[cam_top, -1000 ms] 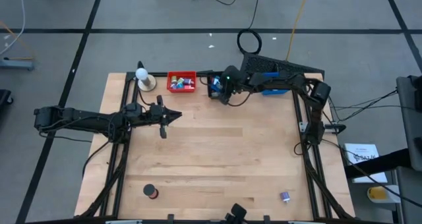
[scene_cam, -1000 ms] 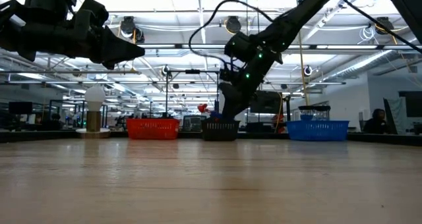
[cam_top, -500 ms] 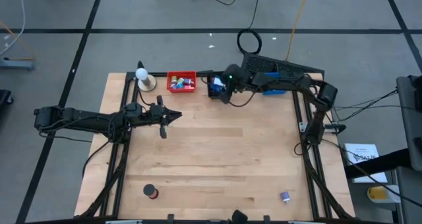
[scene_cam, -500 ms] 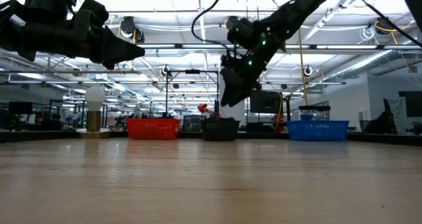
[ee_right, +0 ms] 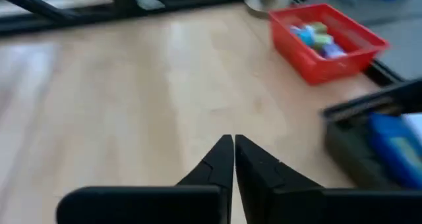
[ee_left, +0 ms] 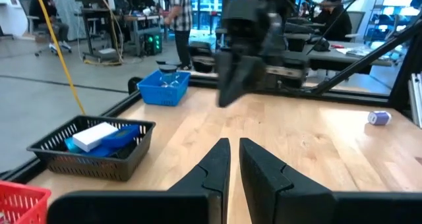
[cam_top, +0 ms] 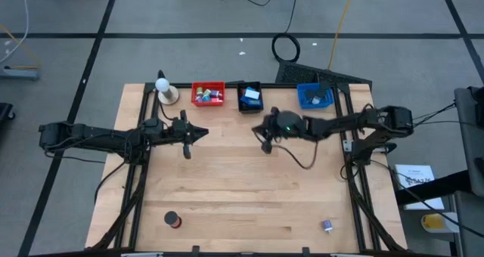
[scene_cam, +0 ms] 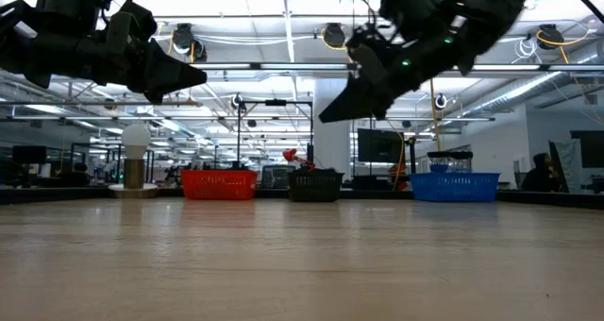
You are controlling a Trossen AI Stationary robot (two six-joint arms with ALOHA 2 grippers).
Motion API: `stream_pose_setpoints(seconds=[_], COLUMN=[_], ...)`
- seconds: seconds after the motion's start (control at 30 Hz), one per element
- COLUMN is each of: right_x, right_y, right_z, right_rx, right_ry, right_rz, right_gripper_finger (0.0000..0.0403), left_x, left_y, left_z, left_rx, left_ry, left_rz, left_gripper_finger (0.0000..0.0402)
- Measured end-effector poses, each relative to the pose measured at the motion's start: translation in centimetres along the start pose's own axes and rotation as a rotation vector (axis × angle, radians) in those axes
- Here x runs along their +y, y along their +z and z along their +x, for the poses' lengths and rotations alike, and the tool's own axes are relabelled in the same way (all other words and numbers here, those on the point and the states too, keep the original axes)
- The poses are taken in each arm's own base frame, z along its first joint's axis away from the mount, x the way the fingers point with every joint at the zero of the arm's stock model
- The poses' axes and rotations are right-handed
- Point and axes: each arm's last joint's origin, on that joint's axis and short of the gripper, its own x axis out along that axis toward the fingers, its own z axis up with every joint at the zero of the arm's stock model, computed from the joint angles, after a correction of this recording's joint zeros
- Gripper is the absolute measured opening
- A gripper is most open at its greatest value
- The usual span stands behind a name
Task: Pick & Place Office items
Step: Put the pink hourglass into the blue bin
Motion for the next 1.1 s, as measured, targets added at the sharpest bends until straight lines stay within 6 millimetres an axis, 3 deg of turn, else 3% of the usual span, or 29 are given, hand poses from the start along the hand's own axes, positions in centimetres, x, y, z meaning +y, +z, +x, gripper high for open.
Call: stream_pose_setpoints(seconds=[0.1, 0.3, 0.53, 0.67, 0.77, 1.1], right_x=[1.3, 2.7, 4.1, 4.6, 4.9, 5.7], right_y=[-2.0, -3.8, -4.0, -3.5, -3.5, -3.7], right_z=[-1.2, -2.5, -3.0, -3.2, -3.3, -3.5], right_rx=[-0.064, -0.181, -0.245, -0.299, -0.308, -0.302], right_ry=[0.051, 0.068, 0.122, 0.142, 0.154, 0.182], right_rz=[0.010, -0.018, -0.100, -0.100, -0.098, -0.111], right_gripper_finger=[0.0015, 0.0005, 0.0006, 0.0006, 0.0003, 0.0001], left_x=[-0.1, -0.9, -2.8, -4.0, -5.2, -9.8], left_y=[0.0, -0.4, 0.3, 1.2, 2.4, 5.0], left_z=[0.0, 0.2, 0.5, 0.7, 0.6, -1.3], left_rx=[0.004, 0.085, 0.177, 0.268, 0.333, 0.595], left_ry=[-0.007, -0.025, -0.046, -0.058, -0.087, -0.156], left_rz=[0.004, 0.018, 0.081, 0.111, 0.129, 0.114], left_gripper_finger=[0.0042, 0.0042, 0.0036, 0.0006, 0.0008, 0.0019])
